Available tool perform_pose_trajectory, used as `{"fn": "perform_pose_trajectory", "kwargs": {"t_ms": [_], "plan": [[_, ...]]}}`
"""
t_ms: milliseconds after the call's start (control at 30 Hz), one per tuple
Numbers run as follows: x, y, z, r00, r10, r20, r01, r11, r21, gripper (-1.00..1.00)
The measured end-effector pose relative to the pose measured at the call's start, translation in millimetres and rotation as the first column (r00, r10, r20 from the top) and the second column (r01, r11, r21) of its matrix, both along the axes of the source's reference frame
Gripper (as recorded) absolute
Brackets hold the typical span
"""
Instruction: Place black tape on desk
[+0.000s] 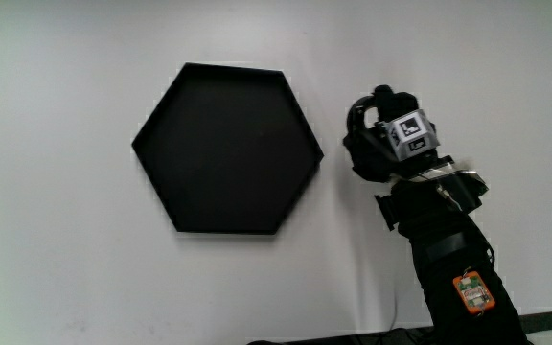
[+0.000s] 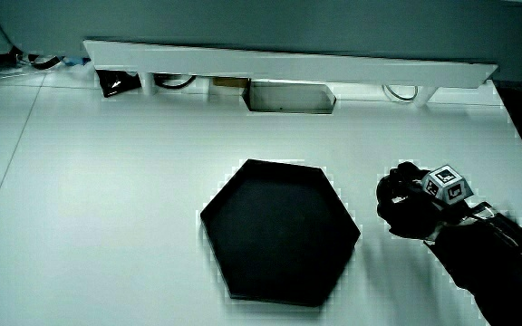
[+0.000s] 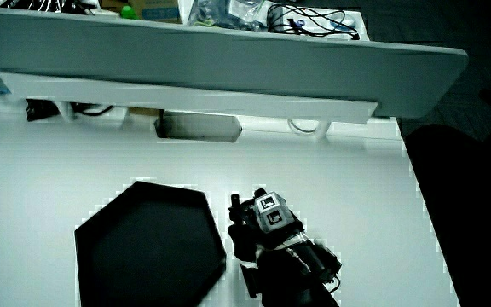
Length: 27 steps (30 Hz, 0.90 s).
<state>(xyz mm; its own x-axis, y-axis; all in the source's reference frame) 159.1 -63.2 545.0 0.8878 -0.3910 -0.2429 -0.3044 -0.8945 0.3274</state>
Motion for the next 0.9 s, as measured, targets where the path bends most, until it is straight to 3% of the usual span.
{"fn": "perform_pose_trajectory", "kwargs": {"t_ms": [167,267,433,533,600,633,667,700,733,767,833,900], "plan": [[26.3,-4.8,21,0.995,0.095,-0.040,-0.097,0.9935,-0.059,0.00],[35.0,-5.1,30,0.991,0.119,-0.052,-0.123,0.9886,-0.087,0.00],[40.9,-6.4,49,0.982,0.165,-0.089,-0.177,0.9717,-0.156,0.00],[42.2,-4.4,66,0.977,0.176,-0.122,-0.199,0.9568,-0.212,0.00],[47.1,-7.0,71,0.971,0.188,-0.145,-0.217,0.9520,-0.216,0.00],[50.6,-8.1,73,0.964,0.205,-0.169,-0.240,0.9434,-0.228,0.00],[50.1,-7.8,67,0.962,0.204,-0.180,-0.240,0.9469,-0.213,0.00],[51.2,-7.5,70,0.961,0.198,-0.190,-0.240,0.9429,-0.231,0.00],[51.3,-6.3,71,0.963,0.193,-0.187,-0.233,0.9459,-0.226,0.00],[52.4,-4.7,75,0.960,0.201,-0.196,-0.246,0.9383,-0.242,0.00],[53.7,-1.0,80,0.954,0.207,-0.216,-0.260,0.9305,-0.258,0.00],[52.9,1.0,80,0.953,0.201,-0.226,-0.259,0.9293,-0.264,0.00]]}}
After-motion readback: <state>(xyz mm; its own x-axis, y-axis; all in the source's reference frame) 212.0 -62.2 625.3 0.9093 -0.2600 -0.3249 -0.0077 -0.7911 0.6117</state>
